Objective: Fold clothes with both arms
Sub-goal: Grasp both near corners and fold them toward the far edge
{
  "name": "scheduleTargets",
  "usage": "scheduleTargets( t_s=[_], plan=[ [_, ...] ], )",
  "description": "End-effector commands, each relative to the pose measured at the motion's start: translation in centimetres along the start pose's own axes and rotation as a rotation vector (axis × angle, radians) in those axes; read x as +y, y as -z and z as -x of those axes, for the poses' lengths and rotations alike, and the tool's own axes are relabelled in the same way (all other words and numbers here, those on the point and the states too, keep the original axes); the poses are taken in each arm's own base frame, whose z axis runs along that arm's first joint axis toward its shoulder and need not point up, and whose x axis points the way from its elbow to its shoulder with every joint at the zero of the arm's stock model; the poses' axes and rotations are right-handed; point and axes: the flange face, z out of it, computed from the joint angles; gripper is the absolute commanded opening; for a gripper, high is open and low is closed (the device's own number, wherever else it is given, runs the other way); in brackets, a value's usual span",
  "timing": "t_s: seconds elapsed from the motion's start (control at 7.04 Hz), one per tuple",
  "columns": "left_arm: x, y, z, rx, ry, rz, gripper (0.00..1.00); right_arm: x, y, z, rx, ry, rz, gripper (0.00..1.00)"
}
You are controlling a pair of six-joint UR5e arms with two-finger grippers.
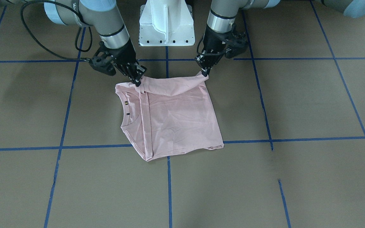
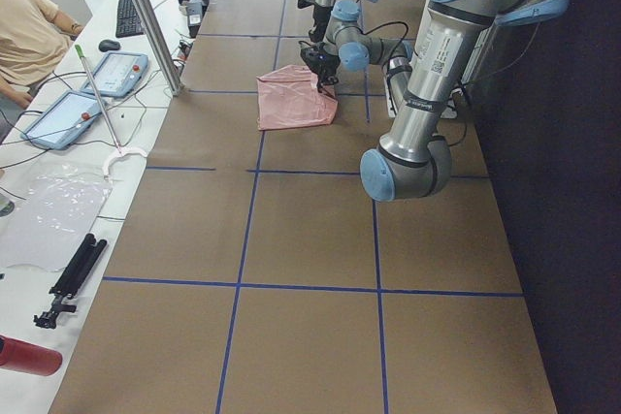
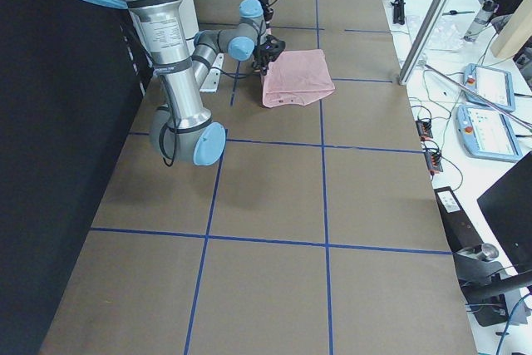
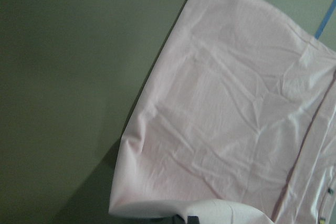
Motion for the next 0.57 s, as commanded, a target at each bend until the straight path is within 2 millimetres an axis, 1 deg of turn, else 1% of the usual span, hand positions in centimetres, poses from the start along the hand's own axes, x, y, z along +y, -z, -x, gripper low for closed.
scheduleTargets(
  t_s=[0.0,0.14,0.28,0.43],
  plan=[
    [-4.8,-4.3,-1.1,-0.003,-0.020,-0.061,0.00,-4.1,-4.0,7.3,0.056,-0.044,-0.029,0.00],
    [-6.2,-4.9,-1.9,-0.010,-0.042,-0.081,0.00,-6.1,-5.9,7.8,0.011,-0.046,-0.034,0.00],
    [-7.9,-6.1,-3.4,-0.010,-0.031,-0.104,0.00,-7.4,-7.2,7.8,0.001,-0.046,-0.040,0.00],
    [-8.6,-8.1,-4.0,-0.002,-0.043,-0.109,0.00,-8.0,-8.8,8.3,-0.005,-0.044,-0.040,0.00]
  ],
)
